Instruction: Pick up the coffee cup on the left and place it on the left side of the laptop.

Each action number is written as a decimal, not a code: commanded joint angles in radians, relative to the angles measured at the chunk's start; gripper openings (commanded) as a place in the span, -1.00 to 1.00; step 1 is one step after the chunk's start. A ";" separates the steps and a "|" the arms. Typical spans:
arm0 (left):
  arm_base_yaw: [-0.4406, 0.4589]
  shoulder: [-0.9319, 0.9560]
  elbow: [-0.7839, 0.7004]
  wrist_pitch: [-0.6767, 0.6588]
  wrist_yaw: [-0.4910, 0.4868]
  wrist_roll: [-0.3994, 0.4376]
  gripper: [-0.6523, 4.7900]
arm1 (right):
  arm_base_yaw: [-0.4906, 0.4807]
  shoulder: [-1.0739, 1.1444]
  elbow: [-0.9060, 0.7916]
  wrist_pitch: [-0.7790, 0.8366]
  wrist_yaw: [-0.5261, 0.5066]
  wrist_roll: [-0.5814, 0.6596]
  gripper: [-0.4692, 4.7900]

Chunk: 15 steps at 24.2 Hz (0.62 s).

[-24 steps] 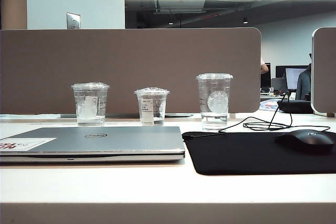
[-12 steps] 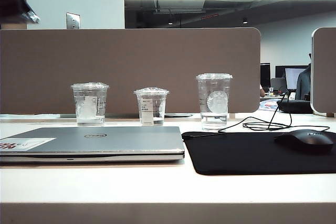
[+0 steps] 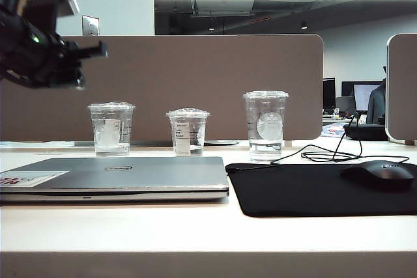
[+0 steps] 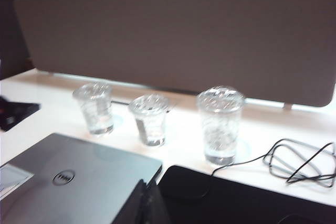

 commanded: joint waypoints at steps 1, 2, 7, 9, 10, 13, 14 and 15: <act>0.000 0.082 0.051 0.043 0.005 0.001 -0.78 | 0.084 0.024 0.008 0.000 0.045 -0.001 -0.84; 0.000 0.118 0.067 0.058 0.006 0.000 -0.78 | 0.113 0.037 0.008 -0.012 0.056 -0.005 -0.84; 0.000 0.212 0.083 0.190 0.005 -0.023 -0.78 | 0.213 0.072 0.009 -0.032 0.127 -0.018 -0.84; 0.002 0.237 0.083 0.220 0.005 -0.026 -0.78 | 0.226 0.077 0.009 -0.032 0.127 -0.028 -0.84; 0.002 0.246 0.083 0.229 0.005 -0.026 -0.78 | 0.230 0.077 0.009 -0.033 0.127 -0.028 -0.84; 0.002 0.273 0.083 0.243 0.007 -0.026 -0.56 | 0.236 0.077 0.009 -0.033 0.127 -0.027 -0.84; 0.002 0.287 0.083 0.243 0.005 -0.026 0.17 | 0.236 0.077 0.009 -0.033 0.127 -0.027 -0.84; 0.002 0.293 0.084 0.244 0.004 -0.026 0.60 | 0.236 0.077 0.009 -0.033 0.127 -0.027 -0.84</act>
